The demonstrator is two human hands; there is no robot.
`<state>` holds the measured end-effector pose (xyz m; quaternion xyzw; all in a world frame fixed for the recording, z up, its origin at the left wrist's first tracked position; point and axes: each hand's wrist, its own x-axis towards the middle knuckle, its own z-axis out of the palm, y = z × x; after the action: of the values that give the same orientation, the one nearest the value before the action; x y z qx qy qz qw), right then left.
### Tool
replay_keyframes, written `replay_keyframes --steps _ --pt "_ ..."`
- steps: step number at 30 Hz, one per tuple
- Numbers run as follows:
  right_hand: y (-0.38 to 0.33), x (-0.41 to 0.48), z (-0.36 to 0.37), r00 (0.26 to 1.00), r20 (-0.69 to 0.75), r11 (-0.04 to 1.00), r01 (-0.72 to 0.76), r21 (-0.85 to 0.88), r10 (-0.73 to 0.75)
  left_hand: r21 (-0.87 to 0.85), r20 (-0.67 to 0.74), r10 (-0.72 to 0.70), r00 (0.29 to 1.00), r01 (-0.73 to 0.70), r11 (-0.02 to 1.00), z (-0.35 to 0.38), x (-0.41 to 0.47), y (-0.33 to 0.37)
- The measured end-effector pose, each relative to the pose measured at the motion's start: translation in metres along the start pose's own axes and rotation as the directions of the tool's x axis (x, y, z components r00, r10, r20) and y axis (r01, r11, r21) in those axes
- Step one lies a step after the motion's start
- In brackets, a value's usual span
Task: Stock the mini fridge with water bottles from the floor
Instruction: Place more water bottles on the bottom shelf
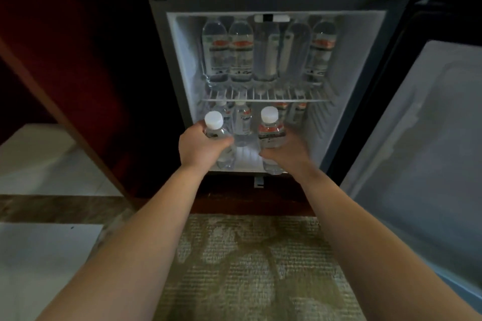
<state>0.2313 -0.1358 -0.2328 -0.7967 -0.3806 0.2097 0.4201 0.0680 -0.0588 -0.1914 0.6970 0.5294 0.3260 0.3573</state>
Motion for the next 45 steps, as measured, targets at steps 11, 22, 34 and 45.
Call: replay_keyframes --steps 11,22,34,45 --pt "0.050 0.107 0.054 0.979 -0.073 0.982 -0.189 0.016 0.190 0.079 -0.101 -0.006 0.995 0.014 0.997 0.055 0.046 -0.044" --pt "0.048 0.159 0.071 0.997 -0.023 0.978 -0.067 0.196 0.073 0.096 -0.096 0.017 0.995 -0.008 0.995 0.068 0.065 -0.069" --pt "0.069 0.154 0.073 0.988 -0.093 0.991 -0.116 0.059 0.122 0.123 -0.027 0.051 0.998 -0.047 0.991 0.066 0.060 -0.058" --pt "0.069 0.056 0.055 0.867 0.483 0.948 -0.041 0.317 -0.124 0.144 0.201 0.202 0.958 -0.233 0.962 0.060 0.052 -0.026"
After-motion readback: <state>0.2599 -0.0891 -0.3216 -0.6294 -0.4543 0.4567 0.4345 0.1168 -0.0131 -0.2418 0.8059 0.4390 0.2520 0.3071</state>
